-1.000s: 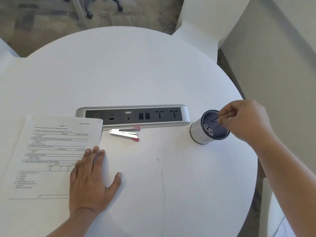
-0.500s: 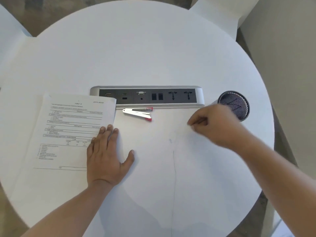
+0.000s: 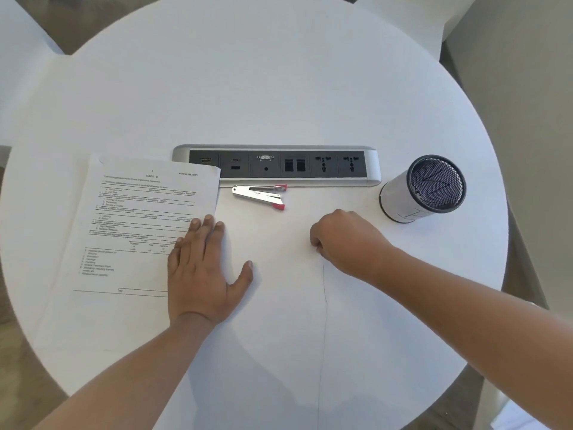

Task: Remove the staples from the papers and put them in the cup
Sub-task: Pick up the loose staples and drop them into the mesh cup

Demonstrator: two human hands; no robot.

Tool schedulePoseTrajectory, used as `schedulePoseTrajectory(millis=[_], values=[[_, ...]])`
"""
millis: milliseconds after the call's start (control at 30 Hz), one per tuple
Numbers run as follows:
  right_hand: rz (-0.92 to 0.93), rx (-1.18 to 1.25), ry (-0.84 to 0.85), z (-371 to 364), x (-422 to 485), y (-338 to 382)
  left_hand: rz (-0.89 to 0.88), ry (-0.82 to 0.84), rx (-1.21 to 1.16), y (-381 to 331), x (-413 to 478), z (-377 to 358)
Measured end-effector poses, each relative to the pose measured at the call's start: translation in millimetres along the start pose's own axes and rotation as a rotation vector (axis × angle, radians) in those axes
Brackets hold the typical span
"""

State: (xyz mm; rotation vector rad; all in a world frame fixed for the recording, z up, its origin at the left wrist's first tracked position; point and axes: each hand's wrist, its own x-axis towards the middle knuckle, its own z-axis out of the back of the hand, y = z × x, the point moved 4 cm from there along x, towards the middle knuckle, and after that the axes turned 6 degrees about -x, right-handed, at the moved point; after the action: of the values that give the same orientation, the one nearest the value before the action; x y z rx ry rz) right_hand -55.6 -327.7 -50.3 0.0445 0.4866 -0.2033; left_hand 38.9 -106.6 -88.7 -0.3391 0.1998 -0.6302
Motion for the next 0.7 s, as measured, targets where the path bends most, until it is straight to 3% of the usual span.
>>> schedulePoseTrajectory(millis=[300,500,567,700], values=[[0.052,-0.039,0.008,9.2,-4.2,-5.0,-0.001,0.003,-0.004,0.1,0.6,0.7],[0.108,-0.028,-0.074,-4.2,-16.7,-3.1,0.002,0.008,-0.005,0.3,0.5,0.9],[0.049,0.095,-0.083,-5.2,-17.5,-5.6,0.003,0.009,-0.002,0.5,0.3,1.2],[-0.229,0.581,-0.172,17.5,-28.0,-27.1,0.007,0.01,-0.003,0.1,-0.1,0.5]])
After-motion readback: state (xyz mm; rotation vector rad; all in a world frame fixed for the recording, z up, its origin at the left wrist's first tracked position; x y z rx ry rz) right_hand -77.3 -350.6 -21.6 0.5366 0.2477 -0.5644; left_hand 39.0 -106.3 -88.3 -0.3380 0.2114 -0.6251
